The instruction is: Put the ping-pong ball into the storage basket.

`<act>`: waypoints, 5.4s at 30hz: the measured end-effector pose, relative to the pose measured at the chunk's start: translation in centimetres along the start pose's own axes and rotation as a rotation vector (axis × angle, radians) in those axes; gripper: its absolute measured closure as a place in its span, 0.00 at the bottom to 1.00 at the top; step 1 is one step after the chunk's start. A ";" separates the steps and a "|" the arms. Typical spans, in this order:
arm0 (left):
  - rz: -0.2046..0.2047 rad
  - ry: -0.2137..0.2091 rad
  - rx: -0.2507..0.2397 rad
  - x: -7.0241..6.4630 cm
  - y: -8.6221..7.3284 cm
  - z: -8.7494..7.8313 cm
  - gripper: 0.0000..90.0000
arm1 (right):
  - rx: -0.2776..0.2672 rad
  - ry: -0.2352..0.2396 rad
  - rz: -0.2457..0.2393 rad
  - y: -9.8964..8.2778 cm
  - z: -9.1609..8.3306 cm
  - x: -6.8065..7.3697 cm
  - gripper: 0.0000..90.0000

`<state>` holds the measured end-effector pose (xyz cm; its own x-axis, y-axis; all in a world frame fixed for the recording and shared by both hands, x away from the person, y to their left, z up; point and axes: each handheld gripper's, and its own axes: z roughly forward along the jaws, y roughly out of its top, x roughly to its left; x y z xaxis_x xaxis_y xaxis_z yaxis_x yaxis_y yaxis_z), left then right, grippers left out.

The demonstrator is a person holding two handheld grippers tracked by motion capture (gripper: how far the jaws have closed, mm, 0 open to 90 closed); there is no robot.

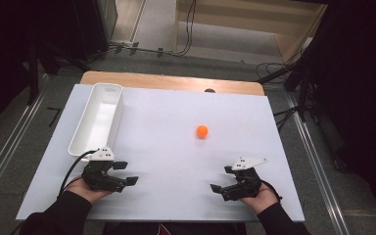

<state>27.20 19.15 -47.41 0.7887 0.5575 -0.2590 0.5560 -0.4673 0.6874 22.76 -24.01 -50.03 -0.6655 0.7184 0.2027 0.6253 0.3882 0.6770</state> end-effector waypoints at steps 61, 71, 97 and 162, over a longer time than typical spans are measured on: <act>0.030 0.017 0.013 -2.0 5.4 4.5 0.00 | -0.021 0.026 -0.002 0.1 -0.1 0.1 0.11; 0.034 0.012 0.014 -2.0 6.1 5.3 0.00 | -0.024 0.025 -0.007 0.1 -0.2 0.0 0.11; 0.042 0.020 0.016 -1.7 7.7 6.6 0.00 | -0.028 0.028 -0.002 0.1 -0.3 -0.1 0.11; 0.074 0.019 0.012 -1.5 13.4 11.7 0.00 | -0.033 0.027 0.000 0.0 -0.5 -0.1 0.11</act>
<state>36.55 4.07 -45.80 0.8229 0.5339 -0.1944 0.4993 -0.5160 0.6960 22.63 -24.34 -49.74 -0.6766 0.7021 0.2218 0.6117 0.3683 0.7002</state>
